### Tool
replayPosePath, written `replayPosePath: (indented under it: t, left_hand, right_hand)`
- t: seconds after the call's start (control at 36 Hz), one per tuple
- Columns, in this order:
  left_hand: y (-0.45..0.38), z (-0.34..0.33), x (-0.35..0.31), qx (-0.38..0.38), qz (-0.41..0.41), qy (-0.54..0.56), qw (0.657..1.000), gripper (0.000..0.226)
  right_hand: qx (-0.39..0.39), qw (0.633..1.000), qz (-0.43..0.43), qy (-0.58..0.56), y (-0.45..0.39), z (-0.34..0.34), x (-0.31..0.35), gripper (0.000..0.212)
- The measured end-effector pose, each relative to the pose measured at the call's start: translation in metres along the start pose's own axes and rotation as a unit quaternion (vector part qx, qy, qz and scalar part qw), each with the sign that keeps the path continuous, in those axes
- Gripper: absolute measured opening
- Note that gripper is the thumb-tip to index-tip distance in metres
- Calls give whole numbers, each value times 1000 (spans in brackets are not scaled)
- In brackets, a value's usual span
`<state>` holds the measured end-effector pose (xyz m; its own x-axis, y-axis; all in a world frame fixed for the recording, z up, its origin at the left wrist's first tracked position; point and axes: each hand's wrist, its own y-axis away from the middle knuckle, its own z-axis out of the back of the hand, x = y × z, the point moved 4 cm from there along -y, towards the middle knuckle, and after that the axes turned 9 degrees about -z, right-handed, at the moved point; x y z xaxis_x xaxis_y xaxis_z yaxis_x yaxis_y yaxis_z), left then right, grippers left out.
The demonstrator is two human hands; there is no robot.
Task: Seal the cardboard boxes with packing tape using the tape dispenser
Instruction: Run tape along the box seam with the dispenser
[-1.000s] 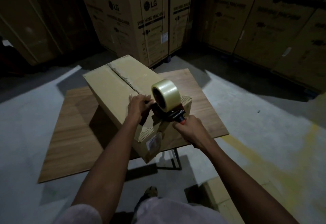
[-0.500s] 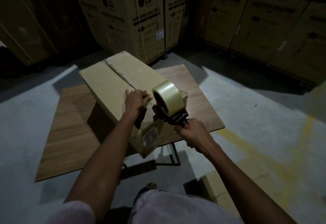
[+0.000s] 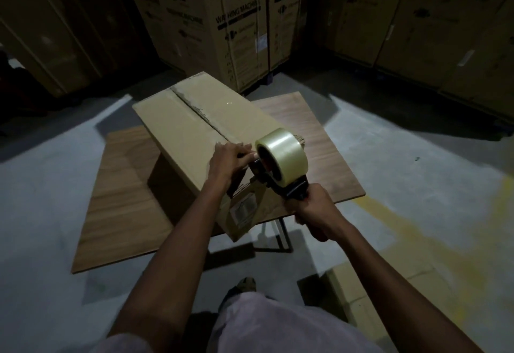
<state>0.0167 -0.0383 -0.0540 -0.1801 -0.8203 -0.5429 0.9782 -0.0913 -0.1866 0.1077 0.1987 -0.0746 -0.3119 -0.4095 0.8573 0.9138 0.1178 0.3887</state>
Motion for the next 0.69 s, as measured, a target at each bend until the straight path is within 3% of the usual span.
replayPosePath:
  t: [0.08,0.47,0.69]
  left_hand:
    - [3,4,-5,-9,-22,-12,1000,20]
    - [5,6,-6,-14,-22,-10,1000,40]
    - [8,8,-8,-8,-27,-27,999,40]
  right_hand:
    - [-32,999,1,-10,1,-1,3,28]
    - [-48,999,-5,-9,25,12,-10,15]
    - [-57,996,2,72,38,19,-10,27]
